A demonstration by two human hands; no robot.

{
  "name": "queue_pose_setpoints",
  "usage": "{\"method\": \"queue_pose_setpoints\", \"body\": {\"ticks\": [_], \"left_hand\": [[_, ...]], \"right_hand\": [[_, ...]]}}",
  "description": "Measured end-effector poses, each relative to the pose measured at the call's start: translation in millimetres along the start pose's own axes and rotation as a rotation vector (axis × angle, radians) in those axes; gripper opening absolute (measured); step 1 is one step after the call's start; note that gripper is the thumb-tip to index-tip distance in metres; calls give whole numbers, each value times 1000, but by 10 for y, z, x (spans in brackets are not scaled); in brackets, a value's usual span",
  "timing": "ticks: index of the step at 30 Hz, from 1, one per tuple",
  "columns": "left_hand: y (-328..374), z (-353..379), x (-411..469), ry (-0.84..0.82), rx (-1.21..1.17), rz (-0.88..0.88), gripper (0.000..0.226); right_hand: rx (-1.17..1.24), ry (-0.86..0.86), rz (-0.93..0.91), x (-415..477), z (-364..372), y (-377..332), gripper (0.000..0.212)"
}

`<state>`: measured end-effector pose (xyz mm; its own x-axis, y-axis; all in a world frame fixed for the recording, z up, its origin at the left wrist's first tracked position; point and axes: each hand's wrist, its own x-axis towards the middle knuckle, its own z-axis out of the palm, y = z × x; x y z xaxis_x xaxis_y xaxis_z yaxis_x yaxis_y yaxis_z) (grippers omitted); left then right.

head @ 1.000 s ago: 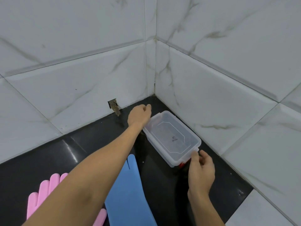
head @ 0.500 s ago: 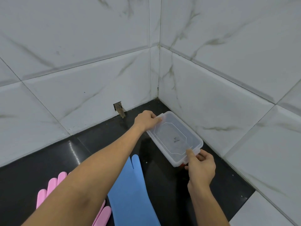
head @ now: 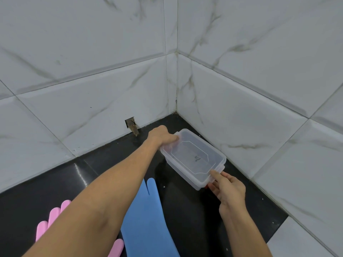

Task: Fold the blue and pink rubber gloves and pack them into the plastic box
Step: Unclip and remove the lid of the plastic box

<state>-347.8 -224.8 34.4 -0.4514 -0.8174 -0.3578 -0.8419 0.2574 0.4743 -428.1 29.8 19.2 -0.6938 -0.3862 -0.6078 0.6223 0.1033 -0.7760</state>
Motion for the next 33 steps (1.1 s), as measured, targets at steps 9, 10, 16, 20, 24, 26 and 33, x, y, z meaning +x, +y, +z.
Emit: {"method": "queue_pose_setpoints", "body": {"ticks": [9,10,16,20,24,26,33], "left_hand": [[22,-59,-45,-24,-89,-26,40],[30,-70,-56,-32,-99,-33,39],[56,-95,-86,-71,-149,-71,47],[73,-106,-78,-120,-196,-102,49],[98,-122,-78,-145,-222,-125,54],[113,-133,-79,-158,-244,-136,56],[200,-204,-76,-245,-410,-178,58]], "right_hand": [[-35,-46,130,-12,-6,-93,26],[-40,-50,145,-5,-3,-103,28],[-89,-67,209,70,9,-148,37],[-105,-96,250,106,3,-187,38],[-108,-110,258,141,-6,-187,41],[-104,-127,258,146,-15,-194,40],[-27,-205,220,105,-54,-260,37]]}}
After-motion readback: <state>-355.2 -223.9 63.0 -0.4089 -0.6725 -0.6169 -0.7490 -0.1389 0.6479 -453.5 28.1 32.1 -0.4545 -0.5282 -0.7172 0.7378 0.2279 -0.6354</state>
